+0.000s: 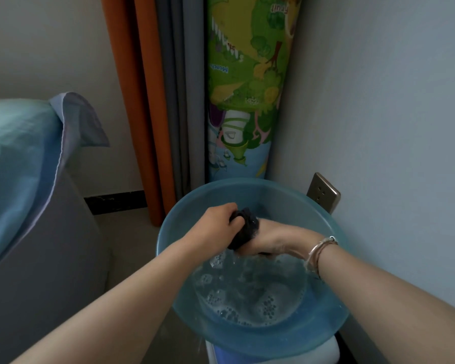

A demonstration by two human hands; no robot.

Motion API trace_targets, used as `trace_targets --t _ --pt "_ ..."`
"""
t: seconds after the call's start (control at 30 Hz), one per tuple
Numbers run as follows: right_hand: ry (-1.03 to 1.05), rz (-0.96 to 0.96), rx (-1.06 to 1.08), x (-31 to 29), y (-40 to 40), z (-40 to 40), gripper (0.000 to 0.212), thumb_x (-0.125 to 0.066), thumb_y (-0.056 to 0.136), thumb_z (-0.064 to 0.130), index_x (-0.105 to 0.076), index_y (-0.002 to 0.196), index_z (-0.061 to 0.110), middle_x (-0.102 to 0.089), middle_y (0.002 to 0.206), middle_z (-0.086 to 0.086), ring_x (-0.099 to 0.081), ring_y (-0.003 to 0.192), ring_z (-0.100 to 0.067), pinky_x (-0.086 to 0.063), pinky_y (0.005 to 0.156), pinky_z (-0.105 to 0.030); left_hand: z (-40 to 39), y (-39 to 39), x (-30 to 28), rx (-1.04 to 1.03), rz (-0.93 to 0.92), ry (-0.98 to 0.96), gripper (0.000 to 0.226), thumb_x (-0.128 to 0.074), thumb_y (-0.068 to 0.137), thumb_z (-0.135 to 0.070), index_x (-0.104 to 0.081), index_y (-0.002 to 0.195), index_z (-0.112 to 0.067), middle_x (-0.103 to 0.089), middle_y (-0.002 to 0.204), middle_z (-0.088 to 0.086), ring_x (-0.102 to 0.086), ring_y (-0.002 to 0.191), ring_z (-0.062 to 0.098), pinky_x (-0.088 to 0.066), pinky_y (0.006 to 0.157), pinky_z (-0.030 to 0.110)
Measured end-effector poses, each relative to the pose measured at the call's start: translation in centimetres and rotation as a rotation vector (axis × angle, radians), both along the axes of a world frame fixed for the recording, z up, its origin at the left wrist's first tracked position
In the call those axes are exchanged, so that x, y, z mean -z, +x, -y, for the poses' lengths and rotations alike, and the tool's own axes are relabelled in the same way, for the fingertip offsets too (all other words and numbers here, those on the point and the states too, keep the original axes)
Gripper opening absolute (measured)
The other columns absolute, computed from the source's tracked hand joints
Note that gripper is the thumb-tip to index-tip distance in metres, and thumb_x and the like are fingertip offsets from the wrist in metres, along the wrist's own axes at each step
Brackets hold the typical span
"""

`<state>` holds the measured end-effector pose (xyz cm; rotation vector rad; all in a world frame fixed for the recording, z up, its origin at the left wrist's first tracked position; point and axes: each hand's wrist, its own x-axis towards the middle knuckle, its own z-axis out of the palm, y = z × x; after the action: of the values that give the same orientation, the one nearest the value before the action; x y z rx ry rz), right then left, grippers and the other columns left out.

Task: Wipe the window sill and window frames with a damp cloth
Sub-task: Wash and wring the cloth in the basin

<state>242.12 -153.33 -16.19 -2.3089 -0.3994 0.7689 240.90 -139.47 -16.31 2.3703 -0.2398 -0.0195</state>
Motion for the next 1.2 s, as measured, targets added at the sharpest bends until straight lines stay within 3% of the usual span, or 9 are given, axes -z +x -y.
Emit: trace_targets --t 0.1,0.23,0.4,0.63,0.73,0.83,0.97,1.07,1.2 --pt "-0.268 0.284 -0.121 0.6 0.1 -1.5 0.017 -0.055 0.081 0.018 -0.049 0.065 0.020 -0.049 0.063 0.003 -0.046 0.059 -0.013 -0.037 0.051 -0.026 0.1 0.3 0.5 -0.067 -0.087 0.041 0.021 -0.041 0.095 -0.023 -0.050 0.078 -0.013 -0.053 0.073 0.000 -0.049 0.067 0.014 -0.036 0.054 0.026" --pt "-0.516 0.485 0.065 0.8 -1.1 -1.8 0.016 -0.045 0.091 0.033 -0.059 0.097 0.030 -0.062 0.091 0.008 -0.061 0.093 -0.019 -0.043 0.074 -0.027 0.7 0.7 0.6 -0.089 -0.244 0.139 0.035 -0.033 0.101 -0.022 -0.039 0.066 -0.018 -0.044 0.069 0.000 -0.042 0.060 0.012 -0.035 0.053 0.023" --pt "-0.593 0.857 -0.052 1.2 -1.9 -0.2 0.017 -0.048 0.091 0.014 -0.061 0.101 0.017 -0.066 0.104 -0.005 -0.062 0.097 -0.030 -0.033 0.063 -0.030 1.4 0.4 0.4 -0.242 -0.774 -0.326 0.032 -0.028 0.101 -0.014 -0.037 0.070 -0.015 -0.033 0.058 0.002 -0.027 0.027 0.007 -0.019 0.033 0.010" --pt "-0.238 0.652 0.006 2.0 -0.9 1.0 0.040 -0.062 0.083 0.035 -0.041 0.116 0.025 -0.062 0.098 0.000 -0.062 0.088 -0.025 -0.043 0.061 -0.033 1.7 0.5 -0.2 -0.363 -0.851 -0.693 0.022 -0.040 0.100 -0.013 -0.045 0.079 -0.010 -0.045 0.068 0.006 -0.037 0.035 0.006 -0.034 0.029 0.011" --pt "-0.139 0.467 -0.062 1.1 -0.7 1.1 0.028 -0.059 0.084 0.037 -0.056 0.109 0.026 -0.066 0.099 0.002 -0.061 0.091 -0.017 -0.050 0.076 -0.031 0.8 0.4 -1.4 -0.340 -0.825 -0.658 0.008 -0.053 0.095 -0.009 -0.054 0.100 -0.003 -0.054 0.084 0.012 -0.045 0.056 0.012 -0.056 0.051 0.023" --pt "-0.006 0.127 0.088 0.6 -0.2 1.9 0.009 -0.058 0.089 0.020 -0.054 0.082 0.016 -0.052 0.070 0.000 -0.049 0.062 -0.012 -0.037 0.057 -0.023 -0.9 0.3 -1.5 -0.116 -0.756 -0.668 0.053 -0.058 0.087 0.005 -0.038 0.132 -0.016 -0.061 0.108 0.013 -0.062 0.082 0.020 -0.054 0.075 0.031" --pt "0.378 -0.440 0.319 0.0 0.0 2.9 0.011 -0.060 0.084 0.005 -0.051 0.082 0.012 -0.040 0.055 0.001 -0.028 0.045 -0.008 -0.022 0.041 -0.018 -1.0 -0.7 -1.0 0.228 -0.207 0.174 0.093 -0.056 0.078 0.003 -0.006 0.145 -0.040 -0.048 0.122 0.006 -0.048 0.104 0.025 -0.048 0.082 0.038" --pt "0.430 -0.603 0.201 -1.1 -0.5 2.4 0.007 -0.057 0.087 0.010 -0.057 0.081 0.013 -0.039 0.059 0.001 -0.026 0.049 -0.007 -0.021 0.043 -0.016 -0.5 -1.1 -0.6 0.269 0.250 0.630 0.092 -0.062 0.080 -0.010 -0.006 0.145 -0.042 -0.032 0.122 0.001 -0.034 0.107 0.023 -0.044 0.079 0.031" --pt "0.352 -0.586 0.121 -1.7 -0.7 1.9 0.024 -0.061 0.087 0.014 -0.057 0.064 0.020 -0.033 0.057 0.003 -0.021 0.051 -0.008 -0.016 0.045 -0.018 -0.5 -0.3 -0.8 0.360 0.444 0.630 0.064 -0.067 0.080 -0.016 -0.037 0.135 -0.031 -0.019 0.148 -0.005 -0.036 0.123 0.019 -0.055 0.071 0.033"
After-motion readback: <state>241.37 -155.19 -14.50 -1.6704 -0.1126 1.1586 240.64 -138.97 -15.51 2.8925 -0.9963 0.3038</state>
